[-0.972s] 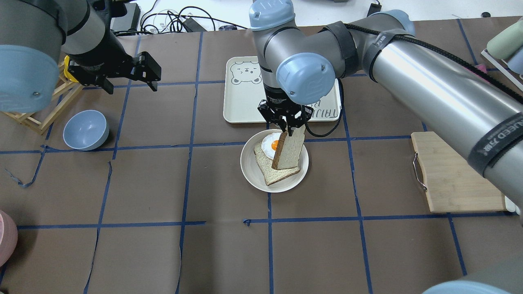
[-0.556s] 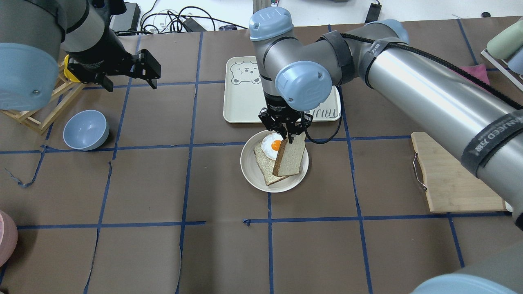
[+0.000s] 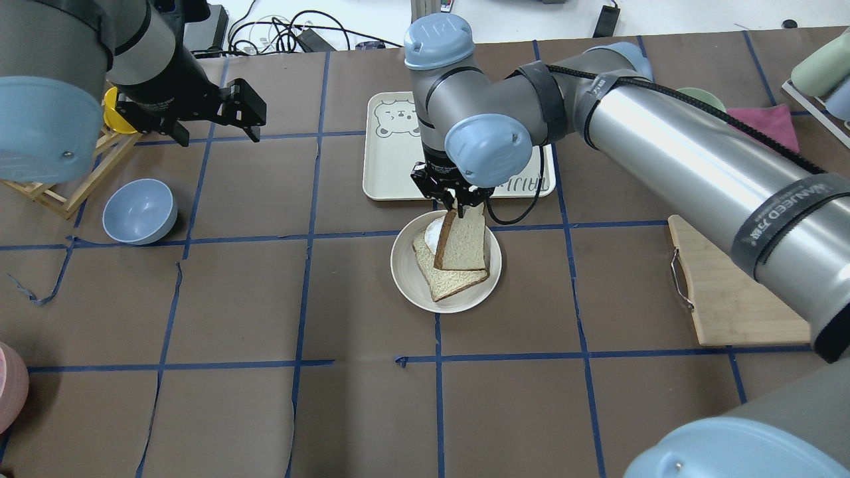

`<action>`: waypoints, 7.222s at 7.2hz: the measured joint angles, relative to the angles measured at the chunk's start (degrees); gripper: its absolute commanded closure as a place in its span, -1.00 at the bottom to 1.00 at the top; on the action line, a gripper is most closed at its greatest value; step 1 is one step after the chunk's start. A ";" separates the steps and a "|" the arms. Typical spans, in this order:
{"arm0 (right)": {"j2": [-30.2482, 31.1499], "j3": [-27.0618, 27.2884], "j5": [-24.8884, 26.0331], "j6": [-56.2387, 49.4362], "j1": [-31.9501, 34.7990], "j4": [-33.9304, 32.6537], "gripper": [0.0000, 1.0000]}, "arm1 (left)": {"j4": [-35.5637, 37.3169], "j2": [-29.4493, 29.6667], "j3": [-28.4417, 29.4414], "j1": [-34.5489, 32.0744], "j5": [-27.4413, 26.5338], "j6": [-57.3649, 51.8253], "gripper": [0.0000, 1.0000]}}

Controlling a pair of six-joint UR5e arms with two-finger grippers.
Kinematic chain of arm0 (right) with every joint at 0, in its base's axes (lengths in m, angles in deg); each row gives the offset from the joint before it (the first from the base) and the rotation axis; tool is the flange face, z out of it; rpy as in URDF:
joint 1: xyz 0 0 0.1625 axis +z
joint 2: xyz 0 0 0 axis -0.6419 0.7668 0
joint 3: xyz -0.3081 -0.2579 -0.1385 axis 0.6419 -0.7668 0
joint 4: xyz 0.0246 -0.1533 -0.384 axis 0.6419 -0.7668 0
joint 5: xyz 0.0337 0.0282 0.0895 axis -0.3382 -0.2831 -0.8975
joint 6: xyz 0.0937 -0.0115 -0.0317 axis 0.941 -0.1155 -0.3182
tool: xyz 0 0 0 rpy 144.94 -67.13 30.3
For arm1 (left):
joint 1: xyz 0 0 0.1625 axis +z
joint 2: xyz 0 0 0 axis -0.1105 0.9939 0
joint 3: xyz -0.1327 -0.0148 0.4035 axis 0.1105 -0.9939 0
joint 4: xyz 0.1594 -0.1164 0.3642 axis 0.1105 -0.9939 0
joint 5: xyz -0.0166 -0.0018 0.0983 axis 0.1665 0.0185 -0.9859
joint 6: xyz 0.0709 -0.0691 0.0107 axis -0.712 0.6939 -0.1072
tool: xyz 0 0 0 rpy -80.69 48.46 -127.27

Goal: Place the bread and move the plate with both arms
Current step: 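Lay the bread slice on the egg and open the right gripper, then raise the right gripper away while the left gripper reaches toward the plate, then grip the white plate rim with the left gripper, then slide the plate with the left gripper onto the cream bear tray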

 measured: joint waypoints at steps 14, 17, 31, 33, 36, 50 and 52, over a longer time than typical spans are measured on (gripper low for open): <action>14.74 0.58 -1.80 -34.62 -16.63 5.76 -1.00 | -2.15 2.59 -3.09 -2.37 5.40 -0.50 -0.95; 17.90 0.48 -2.97 -37.05 -17.64 7.75 -1.00 | 3.91 5.37 -9.00 -6.01 7.89 3.70 -0.94; 22.94 0.59 -2.97 -37.47 -20.99 20.08 -1.00 | 31.24 18.90 -23.67 -11.11 20.01 20.09 0.20; 22.94 0.59 -2.84 -37.51 -21.00 20.03 -1.00 | 31.32 19.80 -23.63 -11.26 20.42 20.26 0.95; 22.94 0.59 -2.74 -37.08 -20.96 20.05 -1.00 | 32.06 20.17 -23.51 -11.31 20.52 20.50 1.00; 22.94 0.59 -2.84 -36.81 -21.00 18.23 -1.00 | 20.49 35.55 12.06 -9.35 22.91 21.52 1.00; 22.94 0.59 -2.76 -36.81 -21.01 18.21 -1.00 | 20.52 40.67 17.25 -9.37 22.98 21.74 1.00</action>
